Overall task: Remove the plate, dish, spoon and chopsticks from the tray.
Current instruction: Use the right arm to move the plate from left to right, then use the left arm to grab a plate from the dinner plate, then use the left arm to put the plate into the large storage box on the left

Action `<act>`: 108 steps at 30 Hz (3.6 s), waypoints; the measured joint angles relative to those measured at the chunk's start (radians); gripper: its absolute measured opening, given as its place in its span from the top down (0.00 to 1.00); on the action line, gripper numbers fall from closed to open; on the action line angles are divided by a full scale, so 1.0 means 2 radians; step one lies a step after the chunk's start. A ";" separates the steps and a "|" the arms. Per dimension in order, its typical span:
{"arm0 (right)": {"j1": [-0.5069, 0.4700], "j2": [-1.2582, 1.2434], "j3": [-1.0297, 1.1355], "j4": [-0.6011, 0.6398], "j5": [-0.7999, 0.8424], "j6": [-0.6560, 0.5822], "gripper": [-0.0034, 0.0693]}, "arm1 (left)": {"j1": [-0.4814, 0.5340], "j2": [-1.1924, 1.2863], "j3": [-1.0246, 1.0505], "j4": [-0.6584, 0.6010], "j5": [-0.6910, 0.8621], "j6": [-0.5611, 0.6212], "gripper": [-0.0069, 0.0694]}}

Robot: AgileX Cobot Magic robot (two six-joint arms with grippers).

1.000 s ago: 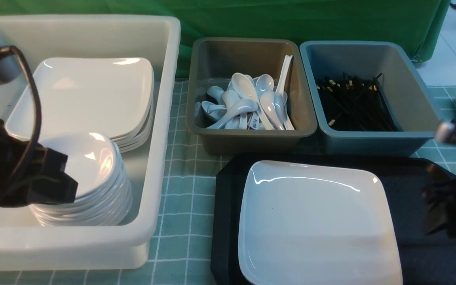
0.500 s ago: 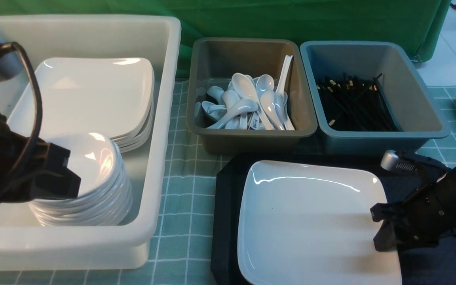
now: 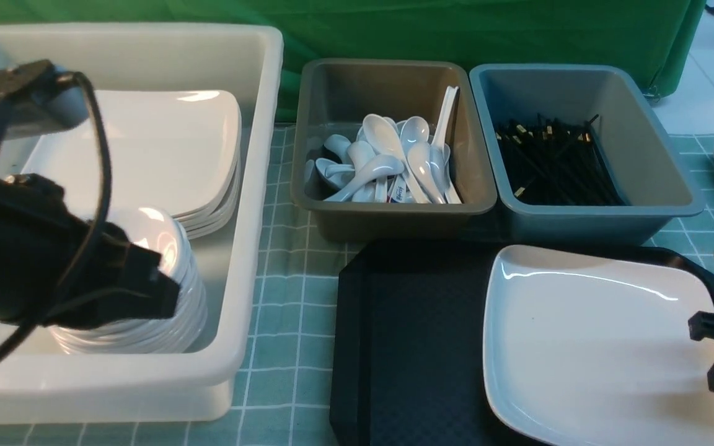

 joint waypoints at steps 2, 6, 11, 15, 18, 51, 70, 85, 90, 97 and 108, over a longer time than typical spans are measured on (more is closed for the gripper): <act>0.005 0.000 0.000 -0.004 0.002 0.000 0.62 | -0.025 0.007 0.000 0.000 -0.014 -0.012 0.83; 0.033 -0.002 -0.005 -0.009 0.029 -0.003 0.19 | -0.093 0.058 0.000 0.000 -0.050 -0.023 0.83; 0.069 -0.053 -0.040 -0.020 0.109 -0.014 0.16 | -0.178 0.151 0.000 0.001 -0.133 -0.025 0.81; 0.080 -0.118 -0.049 -0.022 0.126 -0.014 0.34 | -0.222 0.212 -0.009 0.001 -0.179 -0.028 0.74; 0.084 -0.203 -0.050 -0.022 0.140 -0.014 0.47 | -0.256 0.280 -0.042 0.000 -0.207 -0.034 0.59; 0.084 -0.366 -0.050 -0.023 0.144 -0.023 0.46 | -0.269 0.530 -0.196 -0.074 -0.252 -0.106 0.77; 0.084 -0.366 -0.050 -0.023 0.143 -0.023 0.46 | -0.227 0.389 -0.194 -0.013 -0.169 -0.094 0.87; 0.084 -0.366 -0.050 -0.023 0.136 -0.023 0.46 | -0.183 0.330 -0.192 -0.005 -0.122 -0.077 0.87; 0.084 -0.366 -0.050 -0.023 0.136 -0.023 0.46 | -0.160 0.316 -0.201 -0.013 -0.107 -0.068 0.87; 0.084 -0.366 -0.050 -0.023 0.136 -0.023 0.46 | -0.077 0.273 -0.236 -0.053 -0.082 -0.040 0.87; 0.084 -0.366 -0.050 -0.023 0.136 -0.023 0.46 | 0.219 0.219 -0.275 -0.122 -0.037 0.014 0.87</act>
